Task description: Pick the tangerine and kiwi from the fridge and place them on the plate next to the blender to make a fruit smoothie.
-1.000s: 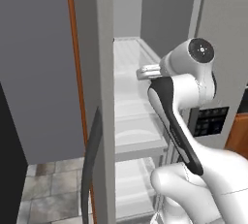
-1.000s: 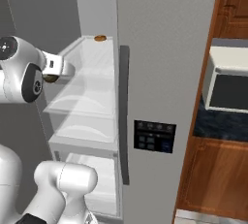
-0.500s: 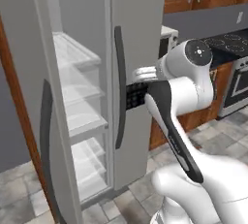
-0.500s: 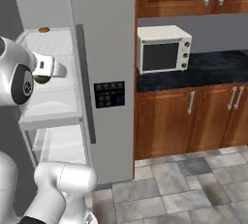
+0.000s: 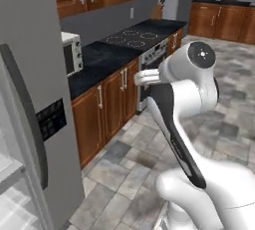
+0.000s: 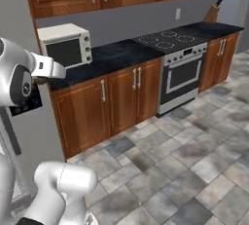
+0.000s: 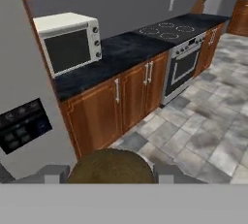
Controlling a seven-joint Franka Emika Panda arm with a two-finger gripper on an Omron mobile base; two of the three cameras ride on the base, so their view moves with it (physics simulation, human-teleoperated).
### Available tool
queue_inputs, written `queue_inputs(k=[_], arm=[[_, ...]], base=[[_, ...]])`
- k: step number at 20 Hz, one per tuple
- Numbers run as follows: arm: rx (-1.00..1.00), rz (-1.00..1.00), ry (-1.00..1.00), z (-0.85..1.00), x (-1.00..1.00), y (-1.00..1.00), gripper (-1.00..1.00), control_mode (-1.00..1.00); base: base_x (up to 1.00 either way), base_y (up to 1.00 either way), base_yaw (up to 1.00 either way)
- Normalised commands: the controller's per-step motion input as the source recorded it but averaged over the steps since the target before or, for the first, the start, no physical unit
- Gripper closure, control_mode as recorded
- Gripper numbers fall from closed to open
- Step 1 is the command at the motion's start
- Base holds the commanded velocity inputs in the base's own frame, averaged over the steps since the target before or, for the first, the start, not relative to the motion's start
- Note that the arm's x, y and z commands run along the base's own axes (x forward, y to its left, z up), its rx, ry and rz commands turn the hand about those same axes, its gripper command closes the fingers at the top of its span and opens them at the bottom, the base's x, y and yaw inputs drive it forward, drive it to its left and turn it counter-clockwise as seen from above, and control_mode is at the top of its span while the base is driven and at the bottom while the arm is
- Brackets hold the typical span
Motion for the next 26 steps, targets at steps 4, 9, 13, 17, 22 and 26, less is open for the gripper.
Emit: queue_inputs(k=[4,9,13,17,22,26], arm=[[0.0,0.0,0.0,0.0,0.0,0.0,1.0,1.0],[0.0,0.0,0.0,0.0,0.0,0.0,1.0,1.0],[0.0,0.0,0.0,0.0,0.0,0.0,1.0,1.0],[0.0,0.0,0.0,0.0,0.0,0.0,1.0,1.0],[0.0,0.0,0.0,0.0,0.0,0.0,1.0,1.0],[0.0,0.0,0.0,0.0,0.0,0.0,1.0,1.0]], base=[[0.0,-0.79,-0.68],[0.23,-0.55,-0.62],[0.8,-0.29,-0.5],[0.96,-0.05,-0.48],[0.59,-0.01,-0.59],[0.0,-0.14,-0.85]])
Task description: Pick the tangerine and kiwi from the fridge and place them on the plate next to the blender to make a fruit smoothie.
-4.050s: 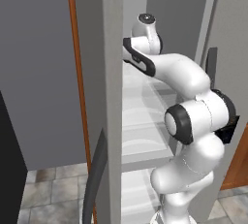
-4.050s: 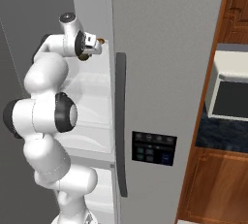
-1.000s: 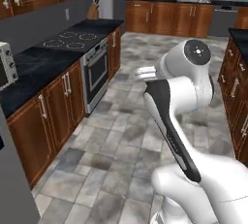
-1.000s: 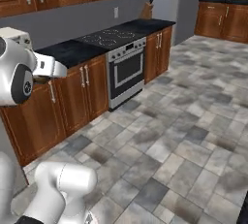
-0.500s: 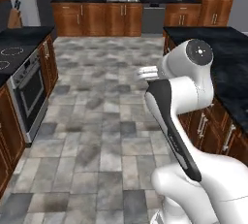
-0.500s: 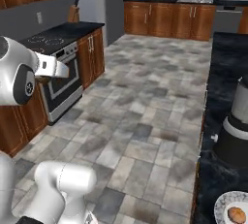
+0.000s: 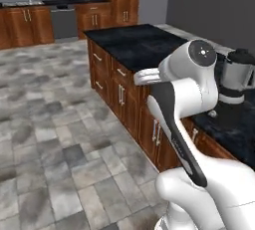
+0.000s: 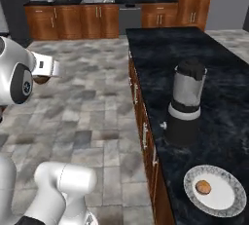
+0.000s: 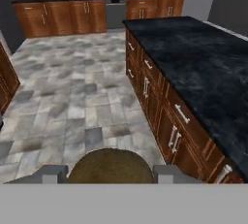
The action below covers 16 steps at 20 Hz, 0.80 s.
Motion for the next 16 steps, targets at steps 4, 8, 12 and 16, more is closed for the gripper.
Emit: queue_inputs(k=[4,8,12,16], arm=[[0.0,0.0,0.0,0.0,0.0,0.0,1.0,1.0],[0.0,0.0,0.0,0.0,0.0,0.0,1.0,1.0],[0.0,0.0,0.0,0.0,0.0,0.0,1.0,1.0],[0.0,0.0,0.0,0.0,0.0,0.0,1.0,1.0]], base=[[0.0,-0.03,-0.93],[0.0,0.0,-0.95],[0.0,0.0,-0.94],[0.0,0.0,-0.94]])
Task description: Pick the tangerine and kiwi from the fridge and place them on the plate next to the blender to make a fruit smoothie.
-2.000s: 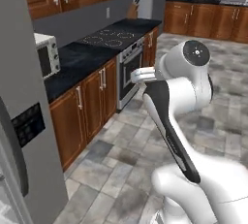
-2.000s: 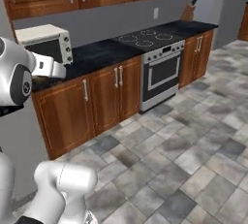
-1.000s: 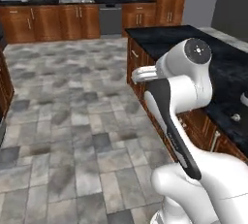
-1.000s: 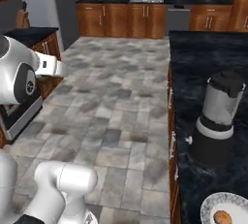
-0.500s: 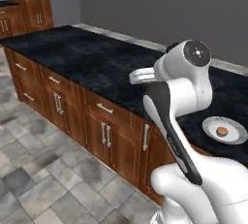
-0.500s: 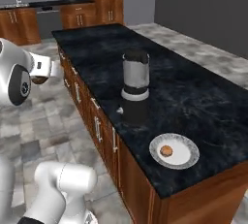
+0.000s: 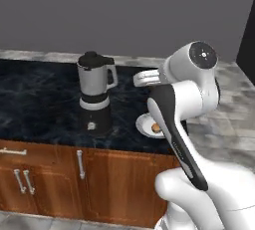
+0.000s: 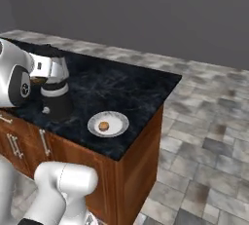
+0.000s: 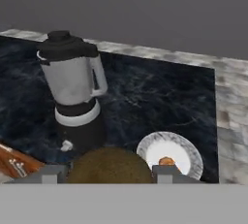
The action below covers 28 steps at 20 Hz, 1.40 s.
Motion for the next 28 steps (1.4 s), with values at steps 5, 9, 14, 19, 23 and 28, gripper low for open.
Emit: queue_inputs(k=[5,9,14,19,23,28], arm=[[0.0,0.0,0.0,0.0,0.0,0.0,1.0,1.0],[0.0,0.0,0.0,0.0,0.0,0.0,1.0,1.0],[0.0,0.0,0.01,0.0,0.11,0.0,1.0,-1.0],[0.0,0.0,0.33,-0.19,0.29,0.03,1.0,-1.0],[0.0,0.0,0.45,-0.56,0.36,0.0,1.0,-1.0],[0.0,0.0,0.19,-0.72,0.3,0.02,1.0,-1.0]], base=[[0.03,-0.01,-0.83],[0.1,-0.01,-0.4],[0.04,0.0,-0.01],[0.0,0.0,0.0],[0.0,0.0,0.0],[0.0,0.0,0.0]])
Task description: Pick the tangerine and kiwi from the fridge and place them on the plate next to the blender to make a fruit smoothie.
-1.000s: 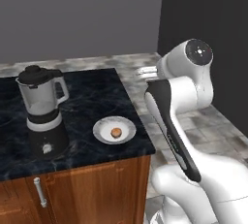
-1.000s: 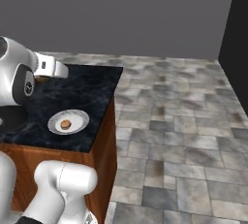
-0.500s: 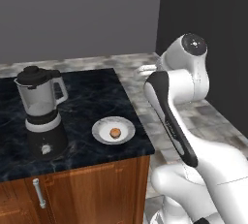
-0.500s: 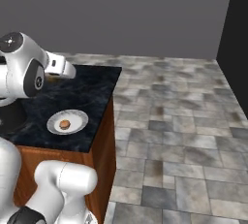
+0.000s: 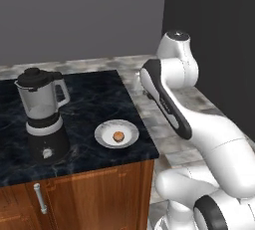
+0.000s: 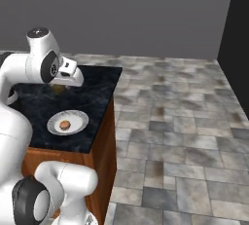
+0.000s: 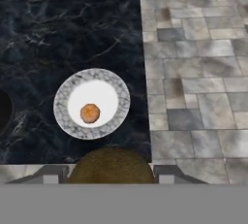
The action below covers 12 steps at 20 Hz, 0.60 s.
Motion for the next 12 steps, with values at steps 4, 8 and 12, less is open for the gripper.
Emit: queue_inputs(k=[4,8,12], arm=[[0.0,0.0,0.02,-1.0,0.19,0.15,1.0,-1.0],[0.0,0.0,0.02,-0.76,0.26,0.11,1.0,-1.0],[0.0,0.0,0.04,-0.58,0.4,0.23,1.0,-1.0]], base=[[0.0,0.0,0.0],[0.0,0.0,0.0],[0.0,0.0,0.0]])
